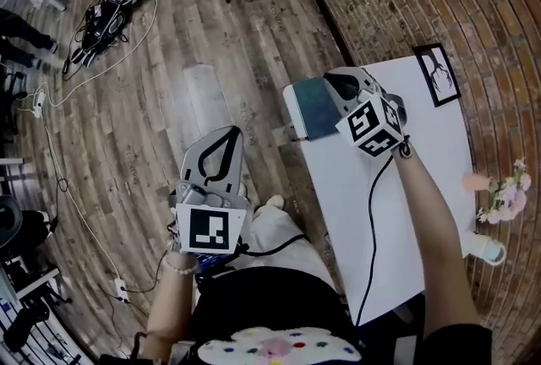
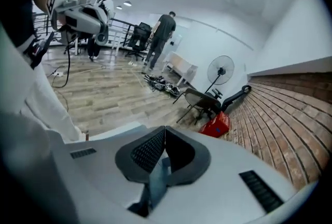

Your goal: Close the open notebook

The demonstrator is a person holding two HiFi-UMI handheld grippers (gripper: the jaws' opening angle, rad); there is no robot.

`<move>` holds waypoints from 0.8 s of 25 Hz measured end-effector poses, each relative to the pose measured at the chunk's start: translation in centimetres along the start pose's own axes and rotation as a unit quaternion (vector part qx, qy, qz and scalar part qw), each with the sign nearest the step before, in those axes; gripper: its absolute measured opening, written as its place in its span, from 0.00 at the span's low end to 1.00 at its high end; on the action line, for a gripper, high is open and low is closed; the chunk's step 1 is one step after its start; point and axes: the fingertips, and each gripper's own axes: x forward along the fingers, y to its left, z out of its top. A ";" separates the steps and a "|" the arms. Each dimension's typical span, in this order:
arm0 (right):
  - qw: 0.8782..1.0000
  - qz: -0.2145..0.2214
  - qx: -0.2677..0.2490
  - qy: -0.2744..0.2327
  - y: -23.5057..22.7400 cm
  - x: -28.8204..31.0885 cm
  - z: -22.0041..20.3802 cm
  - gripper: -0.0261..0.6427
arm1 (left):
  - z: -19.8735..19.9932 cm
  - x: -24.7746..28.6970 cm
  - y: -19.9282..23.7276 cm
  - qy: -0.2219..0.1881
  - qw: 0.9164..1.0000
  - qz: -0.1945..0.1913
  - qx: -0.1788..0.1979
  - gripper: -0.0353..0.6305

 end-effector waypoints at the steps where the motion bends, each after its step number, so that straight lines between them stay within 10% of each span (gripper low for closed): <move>1: 1.000 -0.010 0.015 -0.009 0.0 -0.8 0.6 0.08 | 0.4 0.0 0.1 -0.005 1.000 -0.003 0.000 0.08; 20: 0.939 -0.208 0.231 -0.146 2.8 -16.4 8.3 0.09 | 7.2 -1.0 0.0 -0.074 0.994 -0.078 -0.008 0.08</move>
